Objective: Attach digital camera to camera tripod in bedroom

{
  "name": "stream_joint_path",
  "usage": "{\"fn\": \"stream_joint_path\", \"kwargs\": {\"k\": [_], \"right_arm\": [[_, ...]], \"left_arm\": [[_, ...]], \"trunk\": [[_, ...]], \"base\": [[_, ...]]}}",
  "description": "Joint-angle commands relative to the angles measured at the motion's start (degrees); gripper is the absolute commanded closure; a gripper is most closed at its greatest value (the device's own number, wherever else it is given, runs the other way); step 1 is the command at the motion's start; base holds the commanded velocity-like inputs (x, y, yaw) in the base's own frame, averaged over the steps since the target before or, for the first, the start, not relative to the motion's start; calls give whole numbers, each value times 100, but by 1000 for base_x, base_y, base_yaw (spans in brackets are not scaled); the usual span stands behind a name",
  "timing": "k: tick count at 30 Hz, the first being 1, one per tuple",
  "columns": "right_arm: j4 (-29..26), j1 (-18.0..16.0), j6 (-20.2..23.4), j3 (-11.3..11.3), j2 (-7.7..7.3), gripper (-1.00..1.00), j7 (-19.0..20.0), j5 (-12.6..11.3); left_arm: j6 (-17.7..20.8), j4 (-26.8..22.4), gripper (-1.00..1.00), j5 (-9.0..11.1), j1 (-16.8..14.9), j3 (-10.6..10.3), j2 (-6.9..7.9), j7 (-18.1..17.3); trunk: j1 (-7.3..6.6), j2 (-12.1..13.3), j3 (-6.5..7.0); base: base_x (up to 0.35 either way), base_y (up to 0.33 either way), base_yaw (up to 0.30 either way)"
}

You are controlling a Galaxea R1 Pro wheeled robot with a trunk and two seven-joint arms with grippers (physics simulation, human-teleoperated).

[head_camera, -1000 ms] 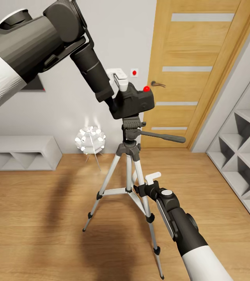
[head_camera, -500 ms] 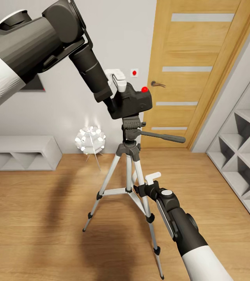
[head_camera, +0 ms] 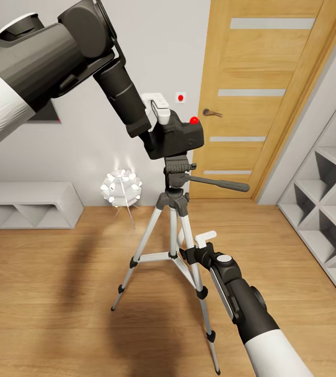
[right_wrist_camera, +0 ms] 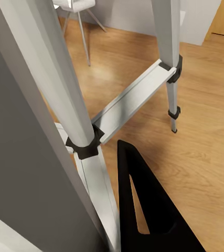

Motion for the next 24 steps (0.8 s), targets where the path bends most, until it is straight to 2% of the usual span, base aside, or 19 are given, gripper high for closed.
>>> {"fn": "stream_joint_path", "kwargs": {"k": [1,24], "right_arm": [[32,-2,34,-4,3,100,51,42],[32,0,34,-4,3,100,51,42]], "left_arm": [[43,-3,100,-27,-9,-24,4,-27],[43,-12,100,-37,-9,-23,-14,21]], "trunk": [[5,-7,-13],[5,-7,-13]], "base": [[0,0,0],[0,0,0]]}}
